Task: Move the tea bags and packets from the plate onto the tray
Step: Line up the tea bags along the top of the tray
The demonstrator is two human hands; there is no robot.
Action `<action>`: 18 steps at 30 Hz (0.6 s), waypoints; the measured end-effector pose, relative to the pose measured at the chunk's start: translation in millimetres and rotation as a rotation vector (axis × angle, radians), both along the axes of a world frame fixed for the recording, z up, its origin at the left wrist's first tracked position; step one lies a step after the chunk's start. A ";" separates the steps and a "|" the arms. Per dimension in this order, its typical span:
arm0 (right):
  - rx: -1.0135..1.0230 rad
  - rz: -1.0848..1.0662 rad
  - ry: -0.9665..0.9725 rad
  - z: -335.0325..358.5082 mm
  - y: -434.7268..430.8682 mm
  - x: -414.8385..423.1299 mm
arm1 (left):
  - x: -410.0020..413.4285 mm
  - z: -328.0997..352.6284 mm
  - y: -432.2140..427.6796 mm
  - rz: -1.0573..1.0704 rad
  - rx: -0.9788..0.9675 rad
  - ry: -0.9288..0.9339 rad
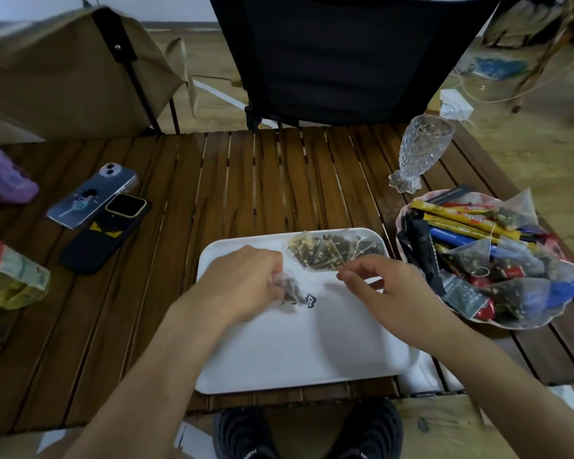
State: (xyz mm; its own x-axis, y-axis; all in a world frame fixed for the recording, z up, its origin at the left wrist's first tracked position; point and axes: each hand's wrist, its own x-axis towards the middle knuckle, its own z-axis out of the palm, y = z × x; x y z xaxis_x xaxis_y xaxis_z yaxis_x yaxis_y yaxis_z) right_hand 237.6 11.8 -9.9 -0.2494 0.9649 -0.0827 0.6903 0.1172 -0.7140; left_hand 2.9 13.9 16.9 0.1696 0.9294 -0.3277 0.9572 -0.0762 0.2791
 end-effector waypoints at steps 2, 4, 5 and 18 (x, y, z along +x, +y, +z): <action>0.010 -0.002 -0.014 -1.1 1.8 2.6 | -16.9 10.2 -0.6 0.115 0.052 -0.036; 0.019 -0.001 -0.019 -2.0 3.3 3.5 | -32.4 20.8 -1.5 0.198 0.131 -0.069; 0.027 0.000 -0.022 -2.6 3.9 3.8 | -38.0 24.6 -0.9 0.232 0.176 -0.101; 0.047 0.044 -0.112 -13.6 6.4 3.4 | -7.7 -20.3 27.1 0.170 0.194 -0.019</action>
State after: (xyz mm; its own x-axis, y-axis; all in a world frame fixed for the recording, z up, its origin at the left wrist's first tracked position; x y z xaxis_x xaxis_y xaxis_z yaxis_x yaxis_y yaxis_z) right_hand 240.9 18.2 -23.5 -0.2829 0.9568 -0.0675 0.7588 0.1802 -0.6258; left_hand -4.9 41.0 -3.4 0.0098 0.9902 -0.1390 0.9557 0.0316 0.2927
